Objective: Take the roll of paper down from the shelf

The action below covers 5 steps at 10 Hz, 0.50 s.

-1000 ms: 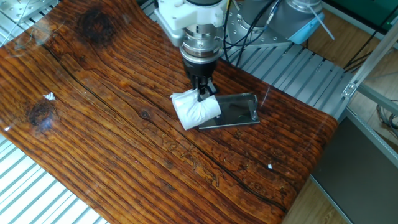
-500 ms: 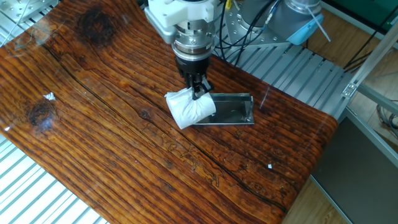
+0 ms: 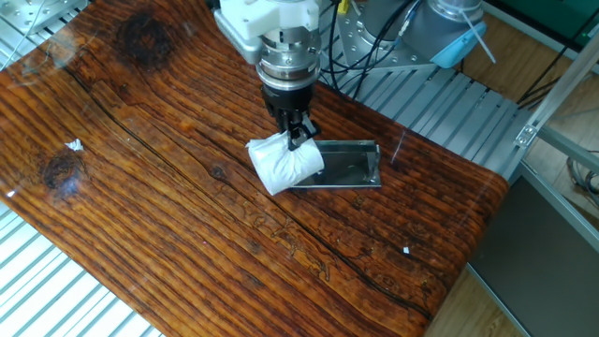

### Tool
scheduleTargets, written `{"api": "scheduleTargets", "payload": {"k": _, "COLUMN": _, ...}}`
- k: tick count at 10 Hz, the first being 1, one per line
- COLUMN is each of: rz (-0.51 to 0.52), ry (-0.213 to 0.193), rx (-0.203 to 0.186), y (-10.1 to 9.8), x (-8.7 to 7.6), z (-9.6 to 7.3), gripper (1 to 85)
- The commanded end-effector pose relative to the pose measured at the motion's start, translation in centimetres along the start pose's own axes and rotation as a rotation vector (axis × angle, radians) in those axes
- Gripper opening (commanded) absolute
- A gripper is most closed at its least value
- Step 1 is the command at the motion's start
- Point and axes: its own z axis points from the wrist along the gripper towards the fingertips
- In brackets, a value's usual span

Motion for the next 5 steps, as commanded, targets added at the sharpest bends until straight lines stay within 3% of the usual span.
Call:
{"api": "scheduleTargets", "payload": {"k": 1, "rz": 0.017, "ry": 0.007, "rx": -0.015, "y": 0.0, "x": 0.2, "z": -0.2, "gripper": 1.0}}
{"api": "scheduleTargets", "payload": {"k": 3, "rz": 0.052, "ry": -0.005, "rx": 0.001, "y": -0.4, "x": -0.1, "z": -0.2, "gripper": 1.0}}
{"api": "scheduleTargets", "payload": {"k": 5, "rz": 0.107, "ry": -0.047, "rx": -0.002, "y": -0.4, "x": -1.2, "z": -0.2, "gripper": 1.0}}
